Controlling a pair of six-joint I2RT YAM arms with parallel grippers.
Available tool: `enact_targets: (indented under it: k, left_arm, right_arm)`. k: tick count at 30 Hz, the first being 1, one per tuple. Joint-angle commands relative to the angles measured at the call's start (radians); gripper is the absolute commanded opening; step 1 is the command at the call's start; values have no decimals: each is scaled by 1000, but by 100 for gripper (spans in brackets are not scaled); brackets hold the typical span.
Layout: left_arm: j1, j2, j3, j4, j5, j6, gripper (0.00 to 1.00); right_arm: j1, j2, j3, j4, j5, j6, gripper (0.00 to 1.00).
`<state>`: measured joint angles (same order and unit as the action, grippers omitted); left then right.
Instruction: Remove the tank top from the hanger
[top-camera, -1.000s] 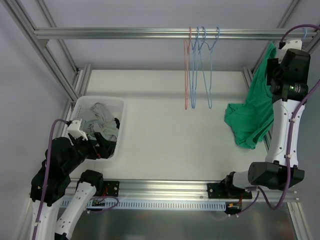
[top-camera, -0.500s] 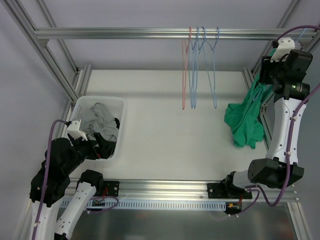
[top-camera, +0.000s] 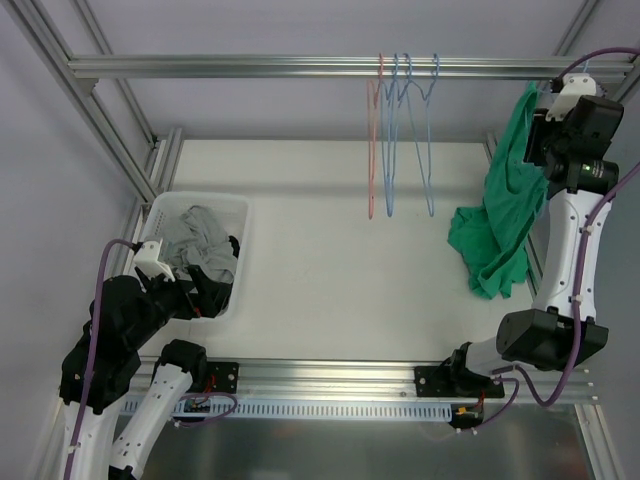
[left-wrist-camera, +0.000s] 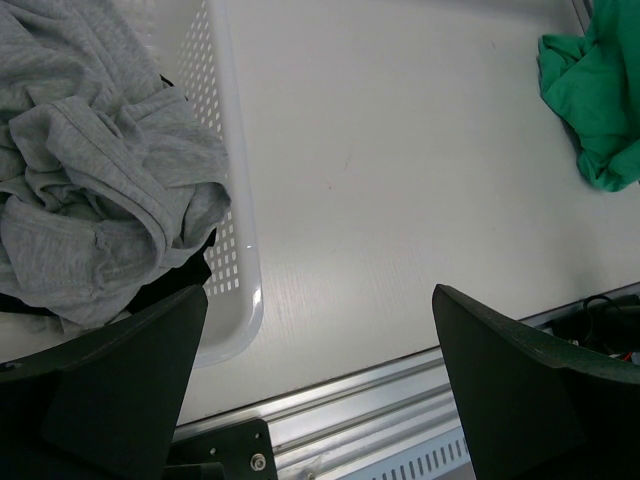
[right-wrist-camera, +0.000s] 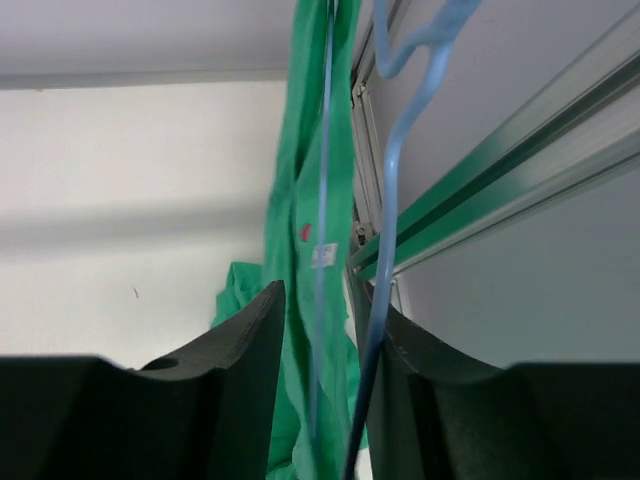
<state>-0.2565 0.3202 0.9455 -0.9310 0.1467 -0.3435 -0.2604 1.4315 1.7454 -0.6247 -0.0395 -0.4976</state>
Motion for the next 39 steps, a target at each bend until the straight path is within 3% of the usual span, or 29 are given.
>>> enact_targets:
  k: [1,4,5,7,8,14,26,32,39]
  left_arm:
    - [-10,5,27,-2,-13,20,99]
    - [-10,8,27,0,-15,20,99]
    - [-10,8,27,-2,-15,20,99]
    - [-9,8,27,0,-15,20,99]
    - [-10,10,27,0,-13,20,99]
    - [-9,13,27,0,-13,20,99]
    - [-9,13,27,-2,-15,21,99]
    - [-10,11,18,-2,7,14,99]
    - [-9,52,79,3,45,12,99]
  right_arm:
    - [3,17,66,62,-13,21,36]
    - [3,27,83,62,-20,31,13]
    - [3,26,85,63,-19,31,13]
    - [3,18,86,71,-36,31,1]
    - [3,15,85,78,-54,40,0]
    - [4,-52,26,225,-201,79,0]
    - [4,-212,-47,417,-287,209,0]
    - [4,-284,-86,372,-309,209,0]
    - [4,-497,-293,310,-324,298,0]
